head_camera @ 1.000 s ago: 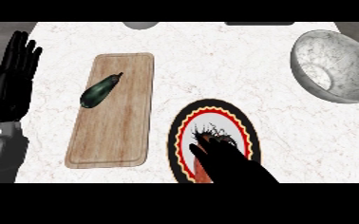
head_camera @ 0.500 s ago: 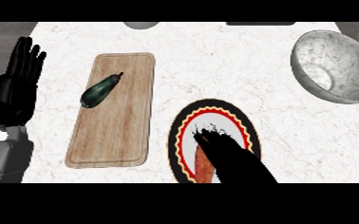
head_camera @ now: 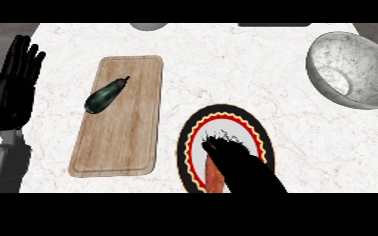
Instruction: Pick the sweet potato from the plate and place it in the bowl
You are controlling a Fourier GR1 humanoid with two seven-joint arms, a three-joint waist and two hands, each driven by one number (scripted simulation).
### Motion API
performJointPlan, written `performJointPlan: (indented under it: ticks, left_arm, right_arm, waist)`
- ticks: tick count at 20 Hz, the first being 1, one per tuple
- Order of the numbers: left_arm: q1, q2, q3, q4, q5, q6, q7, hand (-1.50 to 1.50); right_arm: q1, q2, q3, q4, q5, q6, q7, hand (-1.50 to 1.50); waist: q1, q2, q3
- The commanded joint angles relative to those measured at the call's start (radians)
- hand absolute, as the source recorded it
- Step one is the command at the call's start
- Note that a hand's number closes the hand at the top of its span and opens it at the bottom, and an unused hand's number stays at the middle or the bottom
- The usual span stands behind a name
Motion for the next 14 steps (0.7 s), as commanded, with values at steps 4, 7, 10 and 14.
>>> performJointPlan:
  ticks: [4,7,10,14]
  left_arm:
    - [0.004,-0.034,-0.013,-0.058,-0.042,0.028,0.049,0.0]
    - [-0.021,0.009,0.048,0.018,-0.001,-0.053,0.007,0.0]
    - [0.039,-0.025,0.043,0.008,-0.014,-0.059,-0.037,0.0]
    - [0.061,-0.057,0.009,-0.115,-0.039,-0.015,0.059,0.0]
  right_arm:
    - [0.041,0.058,-0.005,0.114,0.095,0.022,-0.068,-1.5]
    - [0.006,0.103,-0.062,0.136,0.091,0.062,-0.077,-1.5]
    - [0.037,0.154,-0.03,0.198,0.147,0.03,-0.1,-1.5]
    - [0.075,0.109,-0.08,0.249,0.168,0.012,-0.2,-1.5]
  waist:
    - [0.002,0.0,0.0]
    - [0.001,0.0,0.0]
    - [0.001,0.0,0.0]
    - [0.002,-0.001,0.0]
